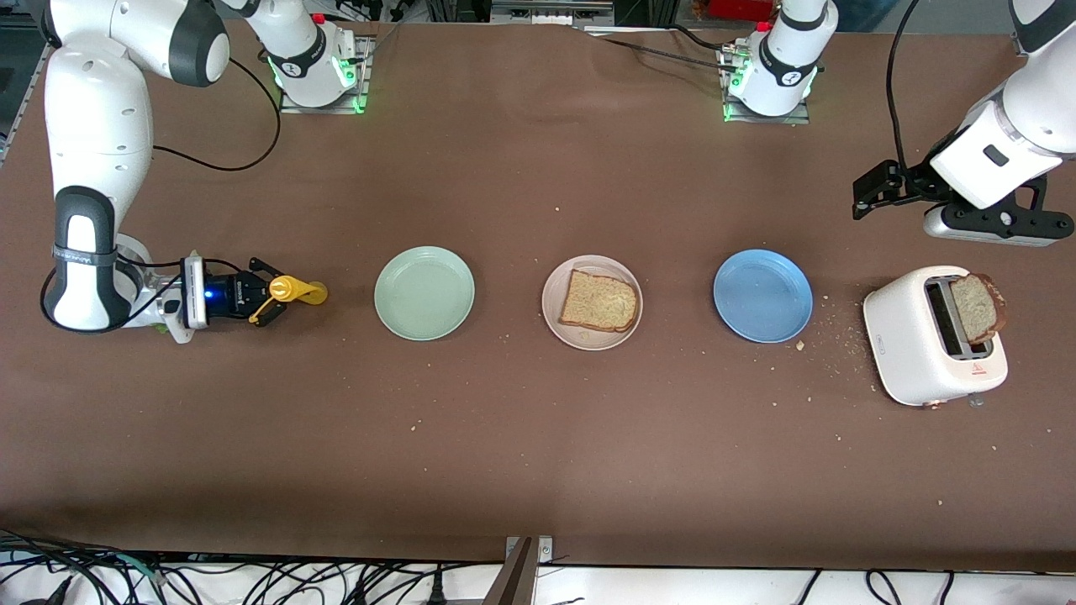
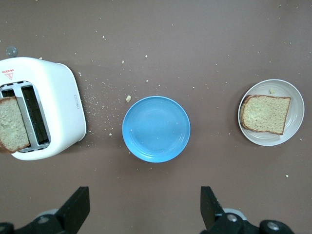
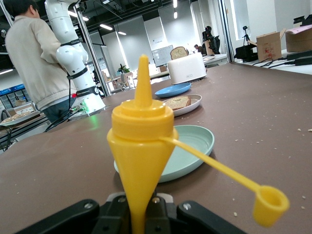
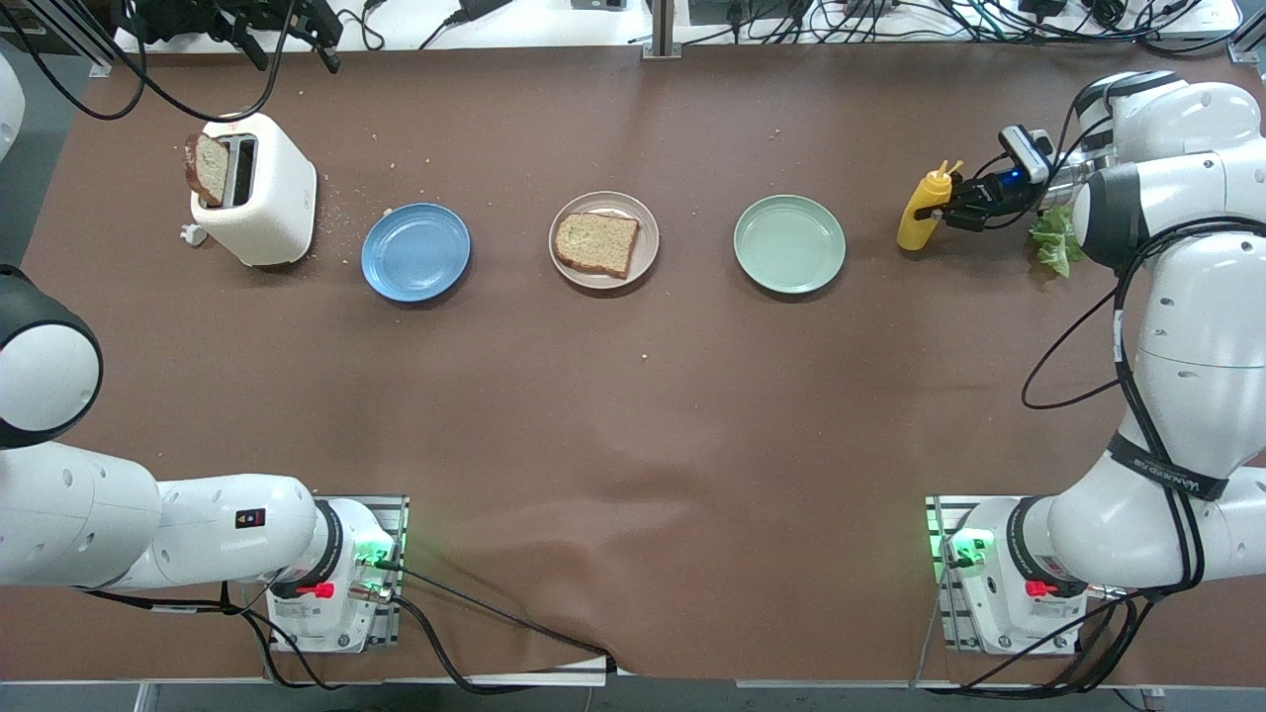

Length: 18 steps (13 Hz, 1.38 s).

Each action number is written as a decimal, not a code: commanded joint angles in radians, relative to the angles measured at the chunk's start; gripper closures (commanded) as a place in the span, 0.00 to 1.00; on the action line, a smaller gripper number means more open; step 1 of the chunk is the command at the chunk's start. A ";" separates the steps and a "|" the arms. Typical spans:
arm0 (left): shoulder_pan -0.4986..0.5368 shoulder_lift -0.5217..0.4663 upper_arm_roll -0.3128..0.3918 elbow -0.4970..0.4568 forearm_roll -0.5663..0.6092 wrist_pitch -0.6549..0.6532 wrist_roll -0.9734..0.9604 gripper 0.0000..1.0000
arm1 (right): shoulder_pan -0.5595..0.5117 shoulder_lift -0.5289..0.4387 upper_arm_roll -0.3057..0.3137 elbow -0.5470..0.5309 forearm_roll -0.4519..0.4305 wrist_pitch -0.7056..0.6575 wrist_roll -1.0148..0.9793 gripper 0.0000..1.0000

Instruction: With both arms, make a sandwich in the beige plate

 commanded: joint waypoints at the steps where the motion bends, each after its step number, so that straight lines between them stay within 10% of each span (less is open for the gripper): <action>1: 0.000 -0.029 -0.003 -0.019 -0.028 -0.007 0.012 0.00 | -0.022 0.008 0.011 0.021 0.015 -0.030 -0.003 0.75; 3: 0.000 -0.032 -0.009 -0.018 -0.028 -0.023 0.009 0.00 | -0.022 0.008 0.011 0.021 0.015 -0.030 0.007 0.28; 6: 0.000 -0.031 -0.007 -0.018 -0.028 -0.026 0.010 0.00 | -0.022 0.011 0.011 0.021 0.015 -0.030 0.012 0.07; 18: 0.000 -0.031 -0.009 -0.016 -0.028 -0.027 0.012 0.00 | -0.043 0.010 0.006 0.024 -0.008 -0.033 0.092 0.02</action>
